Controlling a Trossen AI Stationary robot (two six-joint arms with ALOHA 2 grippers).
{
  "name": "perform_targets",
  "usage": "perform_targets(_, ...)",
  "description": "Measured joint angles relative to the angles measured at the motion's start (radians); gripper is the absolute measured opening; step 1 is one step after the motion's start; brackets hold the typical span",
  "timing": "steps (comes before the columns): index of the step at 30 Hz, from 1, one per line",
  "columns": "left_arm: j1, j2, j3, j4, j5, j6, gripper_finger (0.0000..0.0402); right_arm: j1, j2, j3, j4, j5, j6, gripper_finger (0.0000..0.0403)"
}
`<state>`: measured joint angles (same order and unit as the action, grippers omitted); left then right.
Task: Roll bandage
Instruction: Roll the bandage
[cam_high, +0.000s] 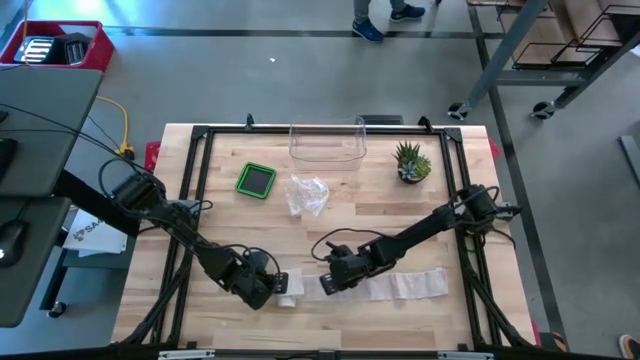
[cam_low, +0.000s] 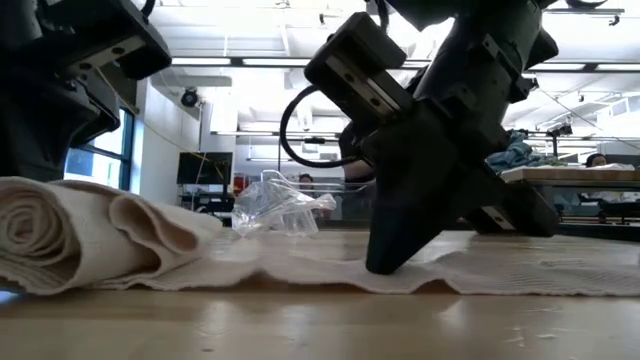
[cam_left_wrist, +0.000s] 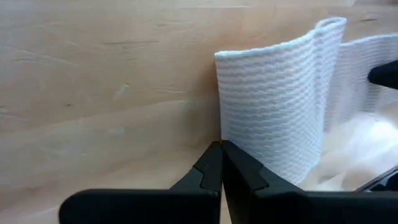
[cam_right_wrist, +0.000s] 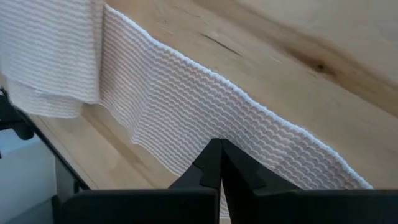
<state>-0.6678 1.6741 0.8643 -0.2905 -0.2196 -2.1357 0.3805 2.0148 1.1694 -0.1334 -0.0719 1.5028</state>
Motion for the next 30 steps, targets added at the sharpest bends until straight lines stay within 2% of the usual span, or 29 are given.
perform_targets(16, 0.006, -0.007, 0.014, 0.018, -0.026, 0.028, 0.0000, 0.000, -0.002, 0.002, -0.030, -0.016, -0.011, 0.0000)
perform_targets(30, 0.093, -0.007, 0.014, 0.120, -0.029, 0.152, 0.0000, 0.000, -0.001, 0.000, -0.024, -0.033, -0.019, 0.0000)
